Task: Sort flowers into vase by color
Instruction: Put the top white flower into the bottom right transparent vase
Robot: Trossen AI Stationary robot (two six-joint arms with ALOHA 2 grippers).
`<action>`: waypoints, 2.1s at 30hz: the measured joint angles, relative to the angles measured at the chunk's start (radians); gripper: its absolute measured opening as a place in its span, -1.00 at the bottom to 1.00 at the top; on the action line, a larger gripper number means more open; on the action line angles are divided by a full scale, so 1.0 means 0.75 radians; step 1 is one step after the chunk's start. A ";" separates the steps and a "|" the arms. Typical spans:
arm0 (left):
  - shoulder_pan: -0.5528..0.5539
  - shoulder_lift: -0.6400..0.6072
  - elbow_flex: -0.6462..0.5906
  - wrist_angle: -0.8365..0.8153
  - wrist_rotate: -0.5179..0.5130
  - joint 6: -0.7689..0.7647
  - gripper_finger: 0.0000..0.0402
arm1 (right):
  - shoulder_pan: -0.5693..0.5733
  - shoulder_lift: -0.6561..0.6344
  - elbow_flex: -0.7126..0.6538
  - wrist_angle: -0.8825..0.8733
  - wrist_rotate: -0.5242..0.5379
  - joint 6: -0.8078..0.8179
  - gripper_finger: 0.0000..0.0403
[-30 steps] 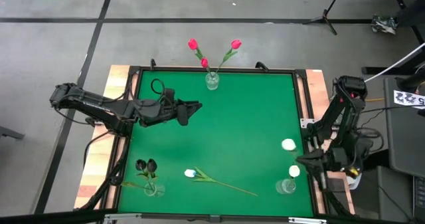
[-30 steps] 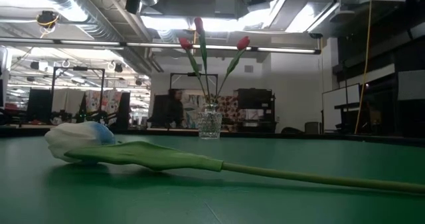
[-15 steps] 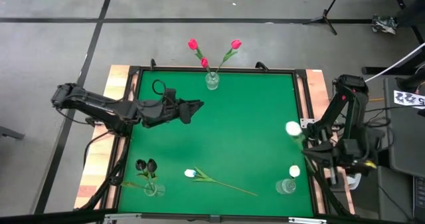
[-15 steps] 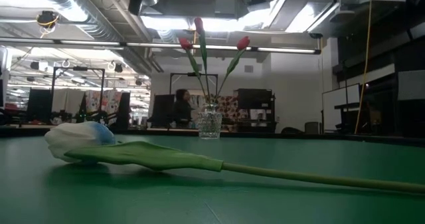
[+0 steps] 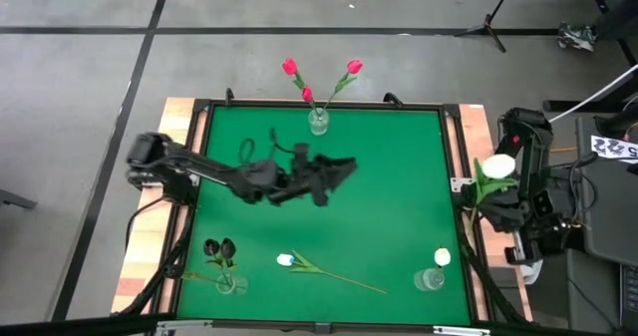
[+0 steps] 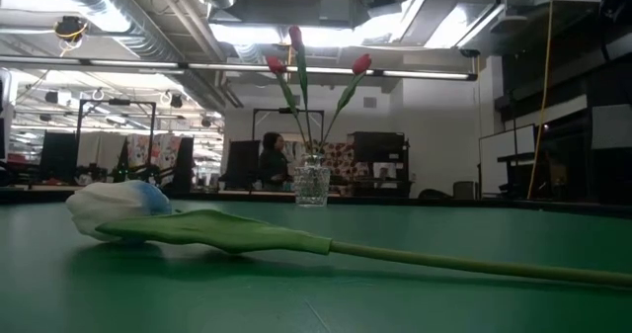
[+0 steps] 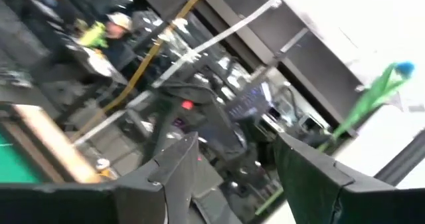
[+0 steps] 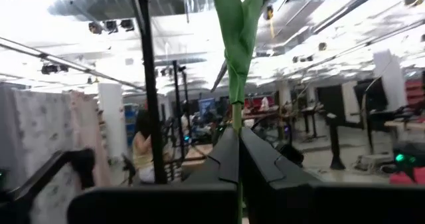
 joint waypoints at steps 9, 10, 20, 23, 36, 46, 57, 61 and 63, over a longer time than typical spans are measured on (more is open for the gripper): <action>0.029 0.313 0.439 -0.001 0.191 0.053 -0.03 | -0.104 -0.019 0.000 -0.002 -0.028 0.049 -1.00; 0.032 0.328 0.475 -0.002 0.224 0.070 -0.03 | -0.108 -0.019 -0.001 0.000 -0.011 0.068 -1.00; 0.035 0.344 0.731 -0.233 0.284 0.298 -0.03 | -0.112 -0.022 -0.001 -0.001 0.072 0.081 -1.00; 0.034 0.344 0.782 -0.307 0.284 0.349 -0.03 | -0.127 -0.033 -0.001 -0.001 0.084 0.117 -1.00; 0.039 0.502 0.958 -0.365 0.312 0.391 -0.03 | -0.231 -0.034 -0.002 -0.011 0.245 0.177 -1.00; 0.061 0.515 1.005 -0.432 0.356 0.390 -0.03 | -0.231 -0.034 -0.002 -0.115 0.254 0.312 -1.00; 0.056 0.515 1.005 -0.483 0.449 0.439 -0.03 | -0.331 -0.046 -0.002 -0.263 0.183 0.486 -1.00; 0.056 0.515 1.005 -0.540 0.461 0.414 -0.03 | -0.336 -0.094 -0.002 -0.458 0.174 0.689 -1.00; 0.056 0.515 1.005 -0.540 0.463 0.402 -0.03 | -0.337 -0.134 -0.002 -0.568 0.104 0.815 -1.00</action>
